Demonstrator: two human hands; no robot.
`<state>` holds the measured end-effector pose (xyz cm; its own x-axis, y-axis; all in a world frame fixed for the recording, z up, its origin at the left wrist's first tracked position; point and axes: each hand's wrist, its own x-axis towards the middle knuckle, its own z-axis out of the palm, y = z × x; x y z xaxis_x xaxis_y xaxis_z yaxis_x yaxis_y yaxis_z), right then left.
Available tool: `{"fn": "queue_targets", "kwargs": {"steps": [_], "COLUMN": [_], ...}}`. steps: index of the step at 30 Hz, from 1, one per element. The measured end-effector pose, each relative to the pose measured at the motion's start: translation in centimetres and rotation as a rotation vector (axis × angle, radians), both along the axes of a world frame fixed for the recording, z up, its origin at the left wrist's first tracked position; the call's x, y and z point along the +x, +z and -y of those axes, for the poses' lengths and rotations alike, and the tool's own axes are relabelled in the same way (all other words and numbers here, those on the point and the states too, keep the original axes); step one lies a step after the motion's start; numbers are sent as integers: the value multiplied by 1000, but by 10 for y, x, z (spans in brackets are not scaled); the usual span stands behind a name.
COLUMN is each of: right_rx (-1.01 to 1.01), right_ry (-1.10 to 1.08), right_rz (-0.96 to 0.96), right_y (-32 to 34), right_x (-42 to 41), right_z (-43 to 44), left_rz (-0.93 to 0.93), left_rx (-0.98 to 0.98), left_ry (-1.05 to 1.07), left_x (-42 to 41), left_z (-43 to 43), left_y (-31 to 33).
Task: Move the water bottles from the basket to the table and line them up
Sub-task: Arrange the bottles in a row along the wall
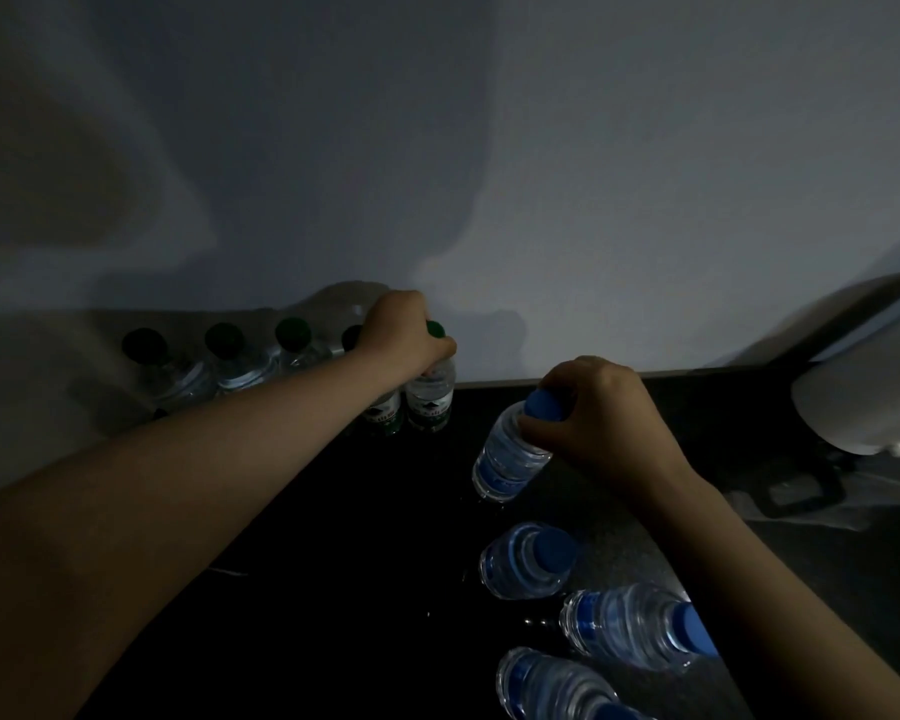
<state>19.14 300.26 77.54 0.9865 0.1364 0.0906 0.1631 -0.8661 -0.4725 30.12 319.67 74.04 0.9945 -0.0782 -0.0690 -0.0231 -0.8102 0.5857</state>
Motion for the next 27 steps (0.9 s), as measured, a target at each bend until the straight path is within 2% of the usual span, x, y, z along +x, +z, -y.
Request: {"fn": "queue_targets", "kwargs": {"steps": [12,21,27], "right_rx": [-53,-148,-169], "right_ry": [-67,-68,-67], "right_rz": [-145,-141,-136], "right_y": [-7,-5,-6], "right_x": [41,76,90], "right_z": [5,-5,-14], "left_rz": [-54,-42,-38], "left_rx": [37,-30,-6], "left_ry": [-15,4,20], "left_x": [-2,-3,-3], "left_z": [9,10,11], "left_y": [11,9,8]}}
